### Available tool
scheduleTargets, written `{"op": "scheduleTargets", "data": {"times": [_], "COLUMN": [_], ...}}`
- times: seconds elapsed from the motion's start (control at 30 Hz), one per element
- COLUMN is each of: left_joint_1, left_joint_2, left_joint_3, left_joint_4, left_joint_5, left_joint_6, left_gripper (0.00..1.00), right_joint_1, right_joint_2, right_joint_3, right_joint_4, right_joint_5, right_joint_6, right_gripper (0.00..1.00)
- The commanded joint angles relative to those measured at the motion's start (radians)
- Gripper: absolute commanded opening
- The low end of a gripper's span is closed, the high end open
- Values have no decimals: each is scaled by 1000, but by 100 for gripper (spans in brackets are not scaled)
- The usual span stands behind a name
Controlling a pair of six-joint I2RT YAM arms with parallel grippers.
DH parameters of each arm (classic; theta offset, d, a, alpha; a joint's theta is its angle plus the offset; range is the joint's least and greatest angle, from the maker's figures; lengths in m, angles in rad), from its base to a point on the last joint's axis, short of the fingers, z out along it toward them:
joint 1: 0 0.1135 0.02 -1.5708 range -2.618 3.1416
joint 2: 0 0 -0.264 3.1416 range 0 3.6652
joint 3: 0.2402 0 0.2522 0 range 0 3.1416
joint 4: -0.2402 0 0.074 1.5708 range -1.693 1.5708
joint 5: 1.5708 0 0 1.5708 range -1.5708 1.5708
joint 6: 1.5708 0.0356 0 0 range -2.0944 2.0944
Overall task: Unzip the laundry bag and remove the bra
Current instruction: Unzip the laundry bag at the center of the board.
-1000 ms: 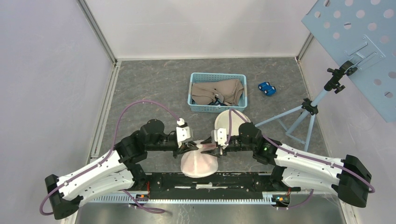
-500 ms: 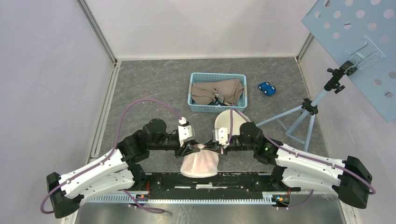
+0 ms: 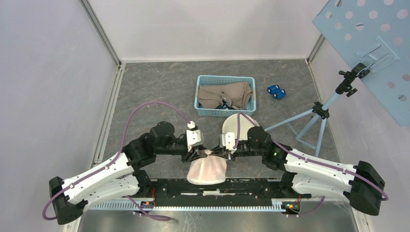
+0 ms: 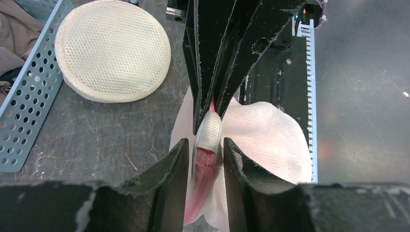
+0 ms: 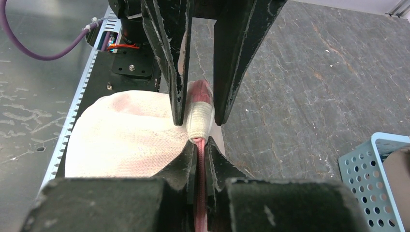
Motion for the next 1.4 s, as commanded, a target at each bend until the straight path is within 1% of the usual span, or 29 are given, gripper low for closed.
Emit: {"op": "scheduleTargets", "data": {"times": [0.0,0.07,0.13,0.17,0.27,0.33,0.37,0.5,0.53,0.57,0.63,0.67,0.7,0.73,0.77,0.83,0.9,0.97,1.0,1.03,1.07,1.1,1.13,1.37], "left_joint_1": [-4,-5,-5,-4,-4,-4,-4,-4,-4,-4,-5,-4,-5,-5,-6,-6,-7,-8,-8,-8,-9,-8,-9,-13], "left_joint_2": [-25,-32,-37,-38,-35,-29,-28,-36,-39,-43,-49,-50,-47,-42,-38,-27,-20,-19,-19,-19,-19,-19,-18,-10], "left_joint_3": [23,23,21,22,26,30,30,31,31,28,23,23,24,24,26,31,33,34,33,31,30,29,29,32], "left_joint_4": [-9,-20,-26,-26,-27,-31,-31,-33,-35,-34,-34,-35,-35,-35,-34,-34,-34,-32,-30,-26,-22,-18,-14,-5], "left_joint_5": [14,10,8,9,9,11,12,15,13,10,4,2,2,4,7,15,22,22,21,22,24,28,29,32], "left_joint_6": [41,46,48,48,49,55,57,59,61,63,67,67,68,69,70,72,74,78,77,77,74,72,69,68], "left_gripper": [41,43,42,38,17,5,2,2,8,22,48,54,56,56,53,43,38,38,41,47,49,50,50,38], "right_joint_1": [-1,-2,-1,-1,-2,-1,-1,-1,-2,-1,-1,-1,-1,-1,-1,-1,-2,-1,-1,-1,-1,-2,-1,-2], "right_joint_2": [-4,-5,-5,-5,-3,-1,-1,1,2,4,4,5,5,6,5,4,3,4,5,7,8,10,12,17], "right_joint_3": [37,37,37,37,39,40,39,39,39,39,37,38,38,36,36,34,33,33,34,34,35,34,34,35], "right_joint_4": [24,25,27,28,33,36,38,39,39,40,41,43,43,44,46,46,45,45,46,47,49,50,52,54], "right_joint_5": [-22,-23,-23,-24,-26,-28,-29,-33,-34,-35,-39,-42,-43,-44,-43,-43,-43,-46,-47,-50,-51,-52,-53,-57], "right_joint_6": [1,2,5,7,10,13,14,17,19,19,22,23,25,25,25,27,25,27,27,28,28,30,30,30], "right_gripper": [5,5,5,5,5,4,4,4,4,4,4,4,4,4,4,4,4,4,4,4,4,3,4,3]}}
